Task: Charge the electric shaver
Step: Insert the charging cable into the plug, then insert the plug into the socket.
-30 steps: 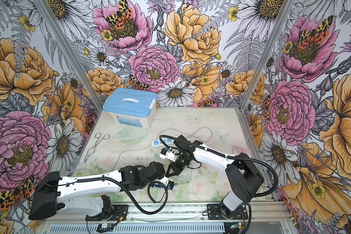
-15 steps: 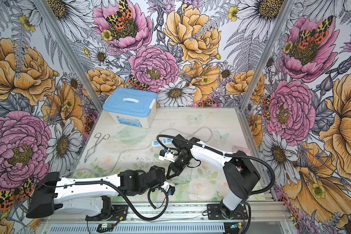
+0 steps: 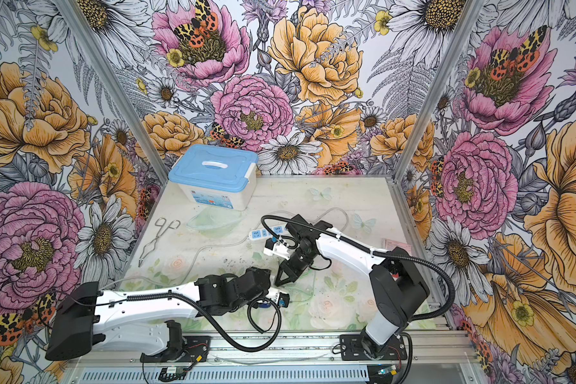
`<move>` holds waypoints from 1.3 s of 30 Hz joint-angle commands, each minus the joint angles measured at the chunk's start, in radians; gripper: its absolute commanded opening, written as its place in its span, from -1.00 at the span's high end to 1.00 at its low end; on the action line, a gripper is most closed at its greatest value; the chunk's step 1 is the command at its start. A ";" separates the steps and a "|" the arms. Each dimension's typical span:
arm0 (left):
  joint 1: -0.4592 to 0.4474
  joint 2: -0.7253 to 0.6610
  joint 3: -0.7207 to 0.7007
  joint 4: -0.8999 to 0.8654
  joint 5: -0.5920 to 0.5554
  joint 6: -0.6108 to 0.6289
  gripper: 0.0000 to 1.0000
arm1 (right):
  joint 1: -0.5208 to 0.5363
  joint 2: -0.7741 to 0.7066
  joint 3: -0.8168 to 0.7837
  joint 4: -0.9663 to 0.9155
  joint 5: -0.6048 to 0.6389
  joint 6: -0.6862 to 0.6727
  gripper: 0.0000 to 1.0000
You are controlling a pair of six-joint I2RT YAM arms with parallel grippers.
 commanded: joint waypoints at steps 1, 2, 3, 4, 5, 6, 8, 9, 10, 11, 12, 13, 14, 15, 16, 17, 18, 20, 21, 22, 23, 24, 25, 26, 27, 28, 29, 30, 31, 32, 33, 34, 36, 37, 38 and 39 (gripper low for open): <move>-0.001 -0.016 -0.053 0.079 0.178 -0.088 1.00 | -0.108 -0.126 0.025 0.243 0.175 0.029 0.49; 0.009 -0.016 -0.067 0.098 0.173 -0.108 1.00 | -0.123 -0.156 0.016 0.247 0.187 0.032 0.42; 0.023 -0.016 -0.083 0.116 0.174 -0.129 1.00 | -0.143 -0.190 0.003 0.253 0.207 0.039 0.36; 0.034 -0.014 -0.095 0.134 0.170 -0.147 1.00 | -0.164 -0.226 -0.011 0.256 0.223 0.046 0.29; 0.048 -0.013 -0.107 0.154 0.167 -0.164 1.00 | -0.183 -0.257 -0.022 0.260 0.230 0.054 0.18; 0.065 -0.013 -0.117 0.173 0.166 -0.187 1.00 | -0.205 -0.291 -0.033 0.264 0.247 0.068 0.13; 0.103 -0.021 -0.129 0.211 0.167 -0.228 1.00 | -0.240 -0.358 -0.061 0.275 0.285 0.097 0.10; 0.129 -0.031 -0.133 0.236 0.174 -0.253 1.00 | -0.254 -0.392 -0.079 0.283 0.310 0.117 0.10; 0.166 -0.043 -0.136 0.260 0.187 -0.286 1.00 | -0.262 -0.423 -0.098 0.289 0.324 0.138 0.09; 0.197 -0.056 -0.137 0.282 0.202 -0.314 1.00 | -0.264 -0.453 -0.115 0.292 0.329 0.155 0.07; 0.231 -0.071 -0.135 0.303 0.211 -0.342 1.00 | -0.264 -0.487 -0.137 0.296 0.326 0.174 0.04; 0.264 -0.091 -0.129 0.320 0.253 -0.370 1.00 | -0.264 -0.516 -0.159 0.297 0.307 0.189 0.03; 0.296 -0.107 -0.122 0.334 0.279 -0.399 1.00 | -0.264 -0.540 -0.178 0.297 0.290 0.204 0.01; 0.336 -0.125 -0.111 0.345 0.319 -0.437 1.00 | -0.263 -0.569 -0.200 0.300 0.273 0.220 -0.01; 0.377 -0.142 -0.102 0.356 0.369 -0.473 1.00 | -0.263 -0.597 -0.223 0.300 0.242 0.229 -0.04; 0.410 -0.153 -0.096 0.369 0.406 -0.504 1.00 | -0.260 -0.618 -0.240 0.299 0.217 0.238 -0.06; 0.442 -0.165 -0.093 0.387 0.439 -0.538 1.00 | -0.255 -0.635 -0.259 0.300 0.184 0.247 -0.07; 0.482 -0.178 -0.095 0.433 0.477 -0.586 1.00 | -0.229 -0.649 -0.290 0.326 0.165 0.275 -0.09; 0.492 -0.179 -0.097 0.459 0.483 -0.607 1.00 | -0.204 -0.644 -0.303 0.350 0.174 0.294 -0.09; 0.495 -0.176 -0.097 0.480 0.486 -0.622 1.00 | -0.171 -0.631 -0.313 0.379 0.184 0.310 -0.10; 0.495 -0.169 -0.096 0.494 0.484 -0.631 1.00 | -0.142 -0.615 -0.319 0.407 0.197 0.321 -0.10; 0.495 -0.158 -0.090 0.503 0.484 -0.642 1.00 | -0.113 -0.593 -0.322 0.446 0.208 0.338 -0.11; 0.488 -0.148 -0.087 0.515 0.484 -0.652 1.00 | -0.090 -0.571 -0.327 0.486 0.217 0.356 -0.14; 0.484 -0.140 -0.087 0.526 0.480 -0.659 1.00 | -0.079 -0.550 -0.330 0.525 0.223 0.372 -0.23; 0.475 -0.133 -0.087 0.541 0.470 -0.665 1.00 | -0.071 -0.530 -0.332 0.564 0.235 0.391 -0.33; 0.467 -0.126 -0.090 0.556 0.461 -0.670 1.00 | -0.067 -0.516 -0.332 0.597 0.252 0.408 -0.37; 0.452 -0.121 -0.089 0.564 0.452 -0.668 1.00 | -0.066 -0.507 -0.331 0.623 0.257 0.418 -0.37; 0.440 -0.115 -0.090 0.567 0.439 -0.666 1.00 | -0.066 -0.500 -0.328 0.646 0.256 0.428 -0.39; 0.430 -0.107 -0.090 0.569 0.428 -0.662 1.00 | -0.065 -0.497 -0.327 0.671 0.260 0.439 -0.39; 0.424 -0.100 -0.090 0.572 0.424 -0.662 1.00 | -0.065 -0.491 -0.326 0.691 0.266 0.452 -0.40; 0.418 -0.096 -0.093 0.581 0.423 -0.663 1.00 | -0.065 -0.480 -0.322 0.711 0.264 0.464 -0.40; 0.412 -0.090 -0.093 0.590 0.422 -0.664 1.00 | -0.062 -0.465 -0.316 0.725 0.266 0.473 -0.40; 0.398 -0.076 -0.088 0.598 0.408 -0.658 1.00 | -0.057 -0.436 -0.305 0.737 0.255 0.477 -0.40; 0.392 -0.069 -0.084 0.597 0.403 -0.651 1.00 | -0.052 -0.424 -0.303 0.750 0.254 0.483 -0.40; 0.389 -0.063 -0.083 0.602 0.402 -0.648 1.00 | -0.046 -0.413 -0.304 0.764 0.249 0.487 -0.40; 0.390 -0.057 -0.086 0.614 0.399 -0.649 1.00 | -0.041 -0.399 -0.306 0.782 0.237 0.494 -0.40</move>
